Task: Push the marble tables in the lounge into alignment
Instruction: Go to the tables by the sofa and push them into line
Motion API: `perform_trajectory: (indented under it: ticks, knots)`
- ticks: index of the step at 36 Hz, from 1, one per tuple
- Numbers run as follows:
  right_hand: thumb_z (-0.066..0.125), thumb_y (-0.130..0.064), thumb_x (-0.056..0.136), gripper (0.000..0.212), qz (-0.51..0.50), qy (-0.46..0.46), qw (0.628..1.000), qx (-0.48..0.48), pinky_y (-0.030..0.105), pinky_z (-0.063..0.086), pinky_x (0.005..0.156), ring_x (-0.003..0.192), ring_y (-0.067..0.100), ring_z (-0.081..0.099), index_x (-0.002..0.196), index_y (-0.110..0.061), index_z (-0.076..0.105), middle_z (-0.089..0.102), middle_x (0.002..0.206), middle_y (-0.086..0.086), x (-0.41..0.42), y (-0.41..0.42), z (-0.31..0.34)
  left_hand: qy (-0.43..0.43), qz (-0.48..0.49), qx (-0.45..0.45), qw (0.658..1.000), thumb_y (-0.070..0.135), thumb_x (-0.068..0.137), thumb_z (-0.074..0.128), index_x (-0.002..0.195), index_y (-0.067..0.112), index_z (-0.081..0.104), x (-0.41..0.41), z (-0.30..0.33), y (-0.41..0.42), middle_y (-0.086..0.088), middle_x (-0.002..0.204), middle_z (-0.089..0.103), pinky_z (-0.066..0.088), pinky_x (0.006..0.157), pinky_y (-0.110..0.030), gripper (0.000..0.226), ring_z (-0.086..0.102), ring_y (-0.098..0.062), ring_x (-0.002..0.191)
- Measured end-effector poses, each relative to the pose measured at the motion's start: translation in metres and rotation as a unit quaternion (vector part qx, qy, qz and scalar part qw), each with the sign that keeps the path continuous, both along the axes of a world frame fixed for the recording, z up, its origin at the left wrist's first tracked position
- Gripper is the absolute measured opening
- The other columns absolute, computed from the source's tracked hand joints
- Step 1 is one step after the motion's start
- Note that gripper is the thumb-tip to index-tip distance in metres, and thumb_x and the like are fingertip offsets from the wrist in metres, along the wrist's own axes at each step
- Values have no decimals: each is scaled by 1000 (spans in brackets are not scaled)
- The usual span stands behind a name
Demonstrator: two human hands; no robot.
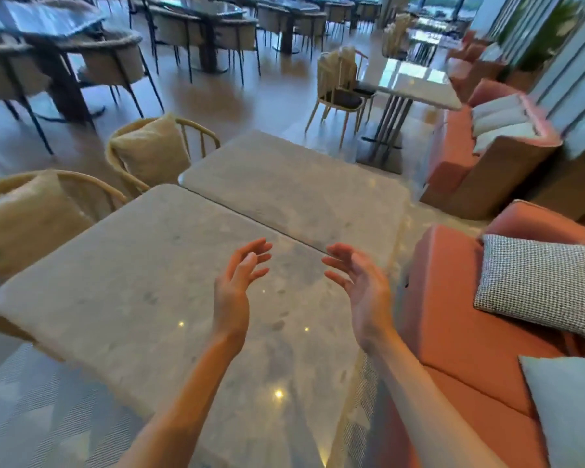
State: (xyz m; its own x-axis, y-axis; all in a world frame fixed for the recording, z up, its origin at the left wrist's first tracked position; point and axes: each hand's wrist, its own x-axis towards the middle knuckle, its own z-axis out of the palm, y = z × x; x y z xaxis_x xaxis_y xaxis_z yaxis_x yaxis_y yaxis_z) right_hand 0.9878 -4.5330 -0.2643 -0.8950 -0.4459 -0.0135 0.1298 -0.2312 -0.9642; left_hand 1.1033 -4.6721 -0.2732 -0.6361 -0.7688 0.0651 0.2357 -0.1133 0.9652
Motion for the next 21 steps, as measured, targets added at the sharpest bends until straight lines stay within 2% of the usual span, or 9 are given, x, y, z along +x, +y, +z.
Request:
perform_trajectory:
  ticks: [3,8,11,13,16,21]
  knots:
    - [49,-27,89,32,57,-2,998,5,41,50,88,104,27,68,107,-11,70,72,115,12,-26,-14,-19,-17,60,11,998,33,94,45,113,22,70,-8,-16,-8,2,113,74,54,96,-46,33,68,-20,110]
    - [50,-28,88,35,171,-39,984,38,37,52,87,102,25,69,110,-8,69,73,116,13,-70,-46,-52,-57,162,37,984,33,90,48,113,19,69,-25,-42,-5,-5,114,73,53,92,-37,33,68,-21,109]
    - [46,-19,97,26,243,-42,967,57,41,49,90,103,26,67,109,-10,68,71,118,14,-88,-61,-62,-69,231,50,969,29,89,49,112,16,69,-35,-48,8,-8,114,72,53,89,-36,32,68,-22,106]
    - [41,-13,101,28,284,-34,955,80,39,49,89,104,26,67,111,-10,67,70,120,15,-94,-65,-62,-77,264,72,959,22,94,51,110,15,68,-39,-49,22,-10,112,72,53,87,-37,24,68,-22,104]
    - [41,-12,101,28,319,-25,944,83,38,51,88,104,27,68,110,-9,67,70,121,18,-101,-69,-57,-79,315,80,942,9,102,45,106,18,68,-40,-45,38,-8,107,72,53,85,-33,25,67,-19,99]
    - [43,-9,101,26,365,-12,925,103,43,49,90,101,27,68,105,-11,69,72,117,17,-101,-69,-57,-67,362,82,926,6,102,43,104,17,68,-38,-43,54,-11,107,71,54,80,-26,27,66,-21,99]
